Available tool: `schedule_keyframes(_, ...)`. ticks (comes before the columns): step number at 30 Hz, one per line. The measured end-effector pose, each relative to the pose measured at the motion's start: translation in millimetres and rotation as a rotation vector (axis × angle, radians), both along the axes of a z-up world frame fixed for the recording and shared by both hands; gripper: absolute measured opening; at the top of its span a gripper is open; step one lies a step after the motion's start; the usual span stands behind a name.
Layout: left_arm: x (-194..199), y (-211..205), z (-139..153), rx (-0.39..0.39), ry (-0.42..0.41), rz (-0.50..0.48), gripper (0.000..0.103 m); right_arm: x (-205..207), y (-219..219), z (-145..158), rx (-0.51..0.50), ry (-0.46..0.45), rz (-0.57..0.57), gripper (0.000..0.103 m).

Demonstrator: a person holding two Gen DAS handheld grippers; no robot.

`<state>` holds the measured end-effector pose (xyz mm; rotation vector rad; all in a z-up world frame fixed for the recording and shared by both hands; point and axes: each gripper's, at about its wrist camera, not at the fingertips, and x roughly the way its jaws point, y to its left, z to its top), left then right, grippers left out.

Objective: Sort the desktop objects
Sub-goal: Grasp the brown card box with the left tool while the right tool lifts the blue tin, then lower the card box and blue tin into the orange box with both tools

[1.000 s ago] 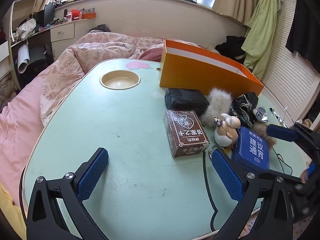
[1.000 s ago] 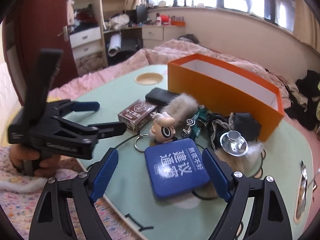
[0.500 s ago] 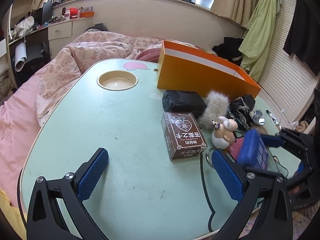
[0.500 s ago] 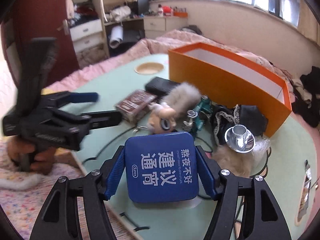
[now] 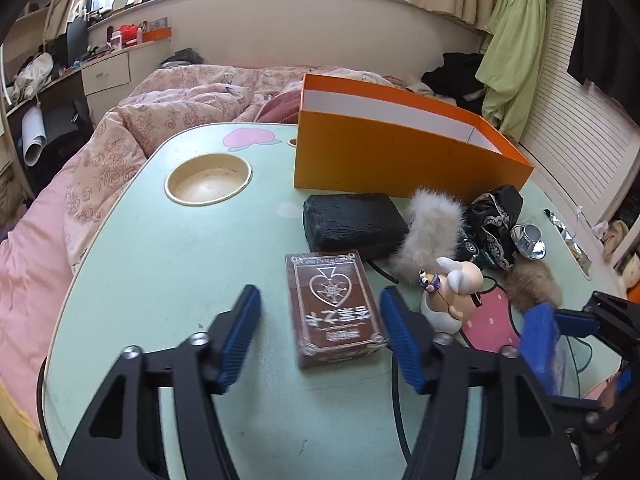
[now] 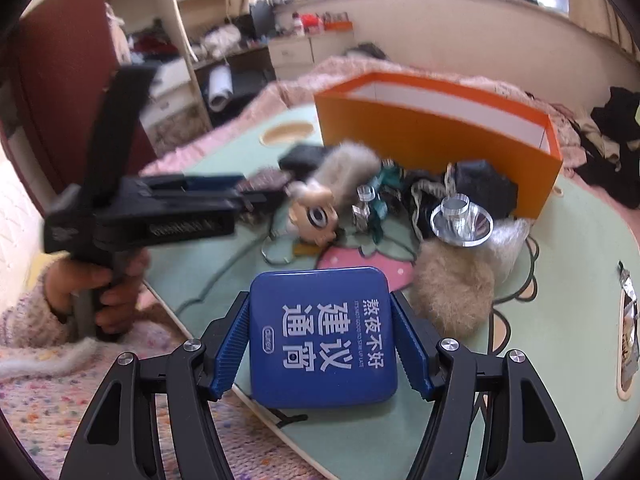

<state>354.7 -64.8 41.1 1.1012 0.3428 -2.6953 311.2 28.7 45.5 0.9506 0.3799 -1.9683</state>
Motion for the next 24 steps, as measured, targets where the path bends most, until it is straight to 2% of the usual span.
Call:
schedule_keyframes(2,3.4,-0.5,-0.5,-0.006,0.005,0.002,0.042,3.7,-8.0,-1.1,0.067,0.054,-0.010,0.067)
schedule_keyframes(8,12.7,3.0,-0.9,-0.037,0.019,-0.018,0.042,4.1,-3.0,0.4,0.051,0.065,-0.042,0.066)
schedule_keyframes(14,22.0,2.7,9.3,-0.017,0.052,-0.029,0.042,-4.7,21.2,10.9,-0.107,0.003,-0.072,0.066)
schedule_keyframes(21,33.3,1.4,44.3,-0.008,0.143,-0.028,0.042,-19.6,42.4,32.9,-0.286,-0.092,-0.092,0.066)
schedule_keyframes(24,34.3,1.3,61.8,-0.019,0.185,-0.033,0.042,-22.2,45.1,45.4,-0.313,-0.085,-0.098,0.066)
